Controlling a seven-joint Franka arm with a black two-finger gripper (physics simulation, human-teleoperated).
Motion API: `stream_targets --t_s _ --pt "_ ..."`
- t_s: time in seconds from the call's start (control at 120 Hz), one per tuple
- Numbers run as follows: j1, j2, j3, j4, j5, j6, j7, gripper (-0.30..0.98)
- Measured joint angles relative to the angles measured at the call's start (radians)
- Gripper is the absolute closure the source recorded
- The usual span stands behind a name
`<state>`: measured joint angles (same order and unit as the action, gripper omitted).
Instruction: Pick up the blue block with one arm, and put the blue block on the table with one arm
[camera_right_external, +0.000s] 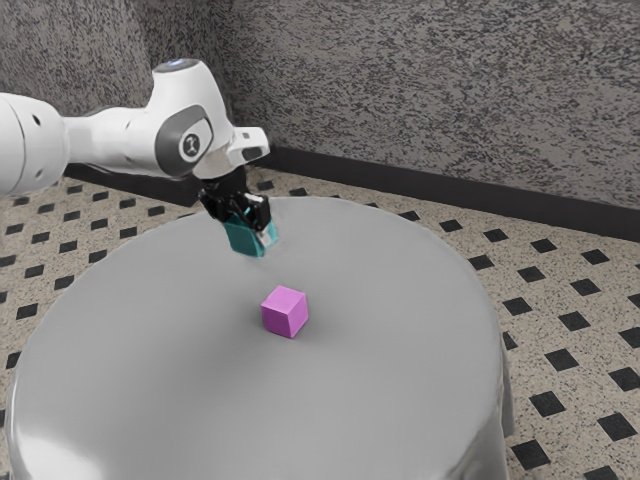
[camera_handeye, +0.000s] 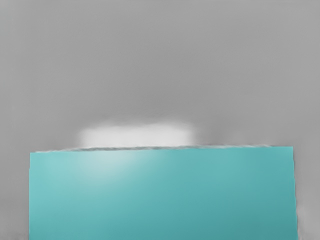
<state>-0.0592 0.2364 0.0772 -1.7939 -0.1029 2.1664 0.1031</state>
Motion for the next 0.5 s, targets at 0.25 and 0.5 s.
stream_targets --t_s 0.25,0.5 --pt "0.043 0.059 0.065 -0.015 0.006 -0.078 0.013 0.34" --pt "0.073 0.164 0.067 -0.008 -0.015 -0.067 0.035 0.31"
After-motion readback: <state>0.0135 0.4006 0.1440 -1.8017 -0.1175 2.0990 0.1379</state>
